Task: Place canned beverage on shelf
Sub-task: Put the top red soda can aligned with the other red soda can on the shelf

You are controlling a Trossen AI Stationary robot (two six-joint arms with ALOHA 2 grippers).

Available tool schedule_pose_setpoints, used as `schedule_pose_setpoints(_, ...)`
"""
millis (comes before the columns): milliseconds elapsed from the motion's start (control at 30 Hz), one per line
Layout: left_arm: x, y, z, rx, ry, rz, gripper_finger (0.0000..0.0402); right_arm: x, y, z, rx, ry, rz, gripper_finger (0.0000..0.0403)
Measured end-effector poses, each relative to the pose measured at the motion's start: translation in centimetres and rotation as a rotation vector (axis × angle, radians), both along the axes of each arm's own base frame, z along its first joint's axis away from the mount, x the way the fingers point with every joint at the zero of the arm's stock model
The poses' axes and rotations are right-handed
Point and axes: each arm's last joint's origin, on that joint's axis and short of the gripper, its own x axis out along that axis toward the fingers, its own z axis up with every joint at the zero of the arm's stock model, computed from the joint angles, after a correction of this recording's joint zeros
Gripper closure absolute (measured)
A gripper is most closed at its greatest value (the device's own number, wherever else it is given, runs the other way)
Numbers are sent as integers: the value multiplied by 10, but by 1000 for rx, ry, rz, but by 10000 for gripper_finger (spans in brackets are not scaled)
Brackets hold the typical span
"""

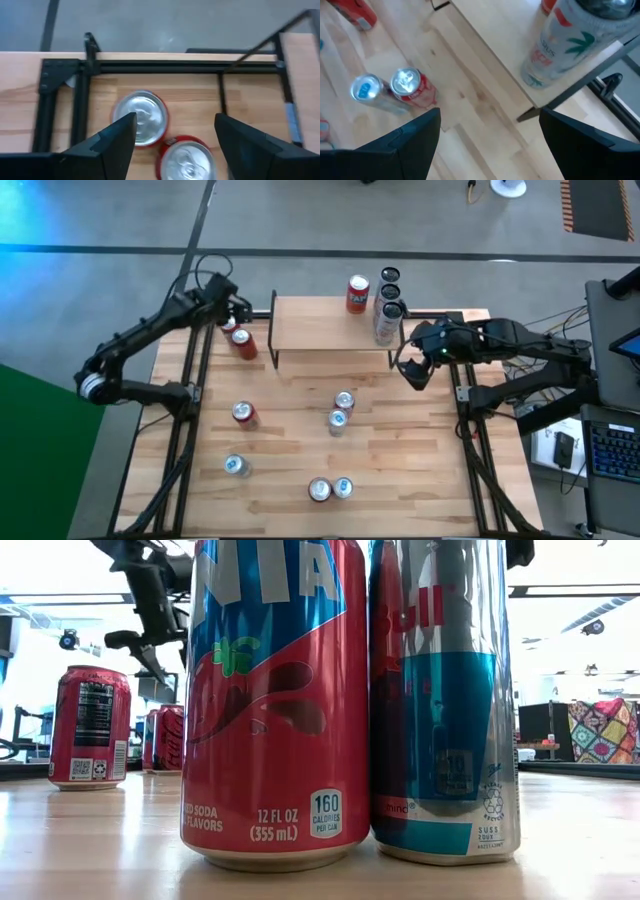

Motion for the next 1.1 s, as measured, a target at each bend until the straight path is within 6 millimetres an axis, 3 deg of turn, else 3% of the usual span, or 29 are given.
schedule_pose_setpoints(233, 3, 25, 1, -118, 113, -3, 149, -4, -8, -19, 29, -39, -52, 75)
schedule_pose_setpoints(433, 3, 40, -14, -188, 144, -22, 143, 3, -13, -28, 89, -97, -91, 65)
schedule_pose_setpoints(833, -15, 62, -34, -271, 131, -22, 47, 9, -14, -34, 134, -137, -149, 49)
schedule_pose_setpoints(1100, -13, 70, -54, -333, 102, -109, 60, 10, -12, -35, 185, -171, -206, 49)
